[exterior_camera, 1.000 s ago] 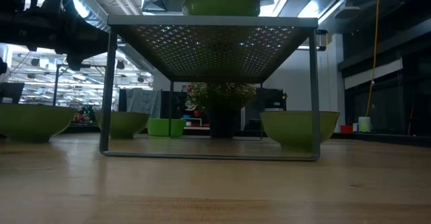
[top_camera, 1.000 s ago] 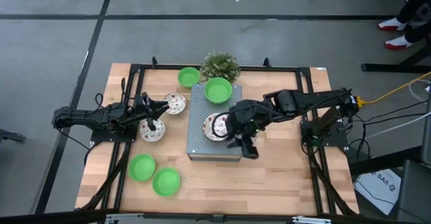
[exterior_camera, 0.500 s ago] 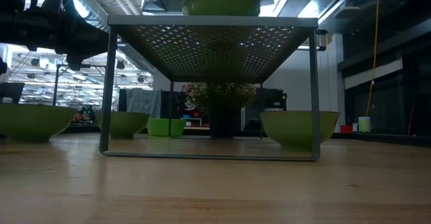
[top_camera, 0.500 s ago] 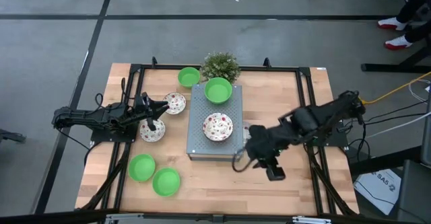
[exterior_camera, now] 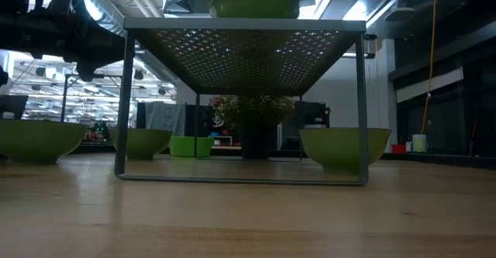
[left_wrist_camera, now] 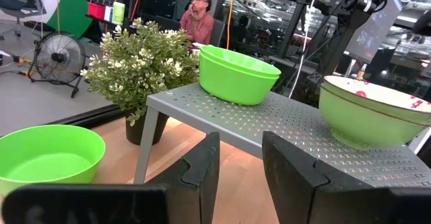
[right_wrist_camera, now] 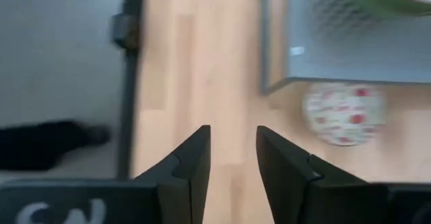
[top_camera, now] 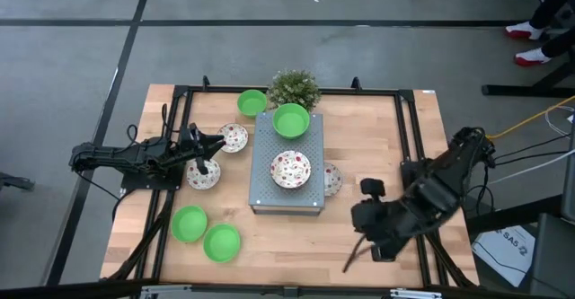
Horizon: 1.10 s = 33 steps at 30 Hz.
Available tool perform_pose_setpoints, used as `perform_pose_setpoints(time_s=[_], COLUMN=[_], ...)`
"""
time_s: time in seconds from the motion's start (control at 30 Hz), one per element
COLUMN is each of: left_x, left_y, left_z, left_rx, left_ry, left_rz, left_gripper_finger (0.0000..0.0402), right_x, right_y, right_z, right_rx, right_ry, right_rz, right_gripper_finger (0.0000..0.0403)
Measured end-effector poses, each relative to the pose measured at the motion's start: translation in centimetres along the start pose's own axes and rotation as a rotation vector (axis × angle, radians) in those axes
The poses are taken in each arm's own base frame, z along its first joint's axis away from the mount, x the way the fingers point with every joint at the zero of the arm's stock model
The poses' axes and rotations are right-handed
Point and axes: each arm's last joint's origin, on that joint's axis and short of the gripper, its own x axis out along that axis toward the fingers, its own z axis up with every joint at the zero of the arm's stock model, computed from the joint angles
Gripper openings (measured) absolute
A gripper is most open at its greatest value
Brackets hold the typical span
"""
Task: Pick & Place Mini bowls
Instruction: Stack the red patterned bowl on the red patterned bowl on the shelf
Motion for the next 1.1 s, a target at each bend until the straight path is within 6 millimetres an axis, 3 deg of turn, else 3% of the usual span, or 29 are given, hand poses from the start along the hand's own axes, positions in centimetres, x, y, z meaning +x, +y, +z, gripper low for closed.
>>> perform_pose_setpoints(time_s=[0.27, 0.4, 0.6, 0.7, 0.93, 1.1], left_x=[0.0, 0.0, 0.0, 0.0, 0.0, 0.0], left_y=[0.0, 0.0, 0.0, 0.0, 0.0, 0.0], left_z=[0.0, 0.0, 0.0, 0.0, 0.0, 0.0], left_rx=[0.000, 0.000, 0.000, 0.000, 0.000, 0.000], left_ry=[0.000, 0.000, -0.001, -0.001, -0.001, 0.000], left_rz=[0.000, 0.000, 0.000, 0.000, 0.000, 0.000], left_gripper_finger=[0.0107, 0.0107, 0.0107, 0.0107, 0.0107, 0.0107], right_x=[-0.4, 0.1, 2.0, 3.3, 8.7, 12.4], right_y=[-1.8, -4.5, -9.2, -10.7, -14.0, -16.1], right_z=[-1.0, -1.4, -4.0, -5.6, -9.6, -11.7], right_rx=[0.028, 0.166, 0.285, 0.373, 0.619, 0.780], right_ry=[-0.089, -0.173, -0.177, -0.253, -0.363, -0.356], right_rz=[-0.371, -0.463, -0.571, -0.531, -0.410, -0.321], right_gripper_finger=[0.0120, 0.0120, 0.0120, 0.0120, 0.0120, 0.0127])
